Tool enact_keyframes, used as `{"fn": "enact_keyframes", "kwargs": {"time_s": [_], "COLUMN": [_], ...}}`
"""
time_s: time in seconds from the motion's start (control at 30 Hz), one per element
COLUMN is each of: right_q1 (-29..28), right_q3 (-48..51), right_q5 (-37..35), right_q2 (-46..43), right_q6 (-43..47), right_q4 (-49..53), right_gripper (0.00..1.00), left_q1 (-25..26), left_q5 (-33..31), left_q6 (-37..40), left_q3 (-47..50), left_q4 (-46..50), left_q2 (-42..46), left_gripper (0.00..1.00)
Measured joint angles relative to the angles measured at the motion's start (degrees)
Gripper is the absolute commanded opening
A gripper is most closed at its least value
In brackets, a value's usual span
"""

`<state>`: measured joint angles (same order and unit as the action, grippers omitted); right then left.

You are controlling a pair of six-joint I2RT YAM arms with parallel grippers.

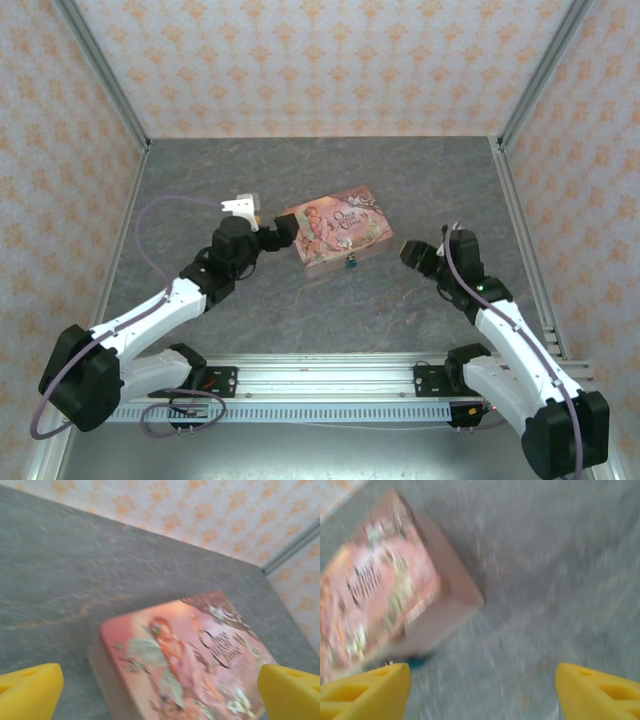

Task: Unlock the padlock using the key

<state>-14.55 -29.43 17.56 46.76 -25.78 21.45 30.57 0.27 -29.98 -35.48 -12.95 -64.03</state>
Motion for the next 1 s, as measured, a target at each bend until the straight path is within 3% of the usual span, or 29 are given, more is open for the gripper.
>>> {"fn": "enact_keyframes", "kwargs": {"time_s": [0.23,0.73,1.0], "right_q1": [-8.57,-22.12,-24.79], "right_q3": [2.89,0.09,-2.62], "right_q5": [3.82,2.58,1.29], "right_q2": [1.44,18.08,23.71], "right_q6": [-8.26,-15.19,-16.74], "right_q4": [10.27,8.85,6.88], "right_gripper": [0.65,0.45,0.34], "left_q1": [2.47,2.84,3.21], "left_q5": [0.42,0.59,0.61], "left_q6": [-4.87,-7.15,-7.54], "left_q3": [-0.04,-0.17,-0.17], "left_q4": [-0.15,-0.50,-0.50], "left_q2": [-1.46,-3.65,-3.85], "left_gripper": [1.00,1.00,1.00]}}
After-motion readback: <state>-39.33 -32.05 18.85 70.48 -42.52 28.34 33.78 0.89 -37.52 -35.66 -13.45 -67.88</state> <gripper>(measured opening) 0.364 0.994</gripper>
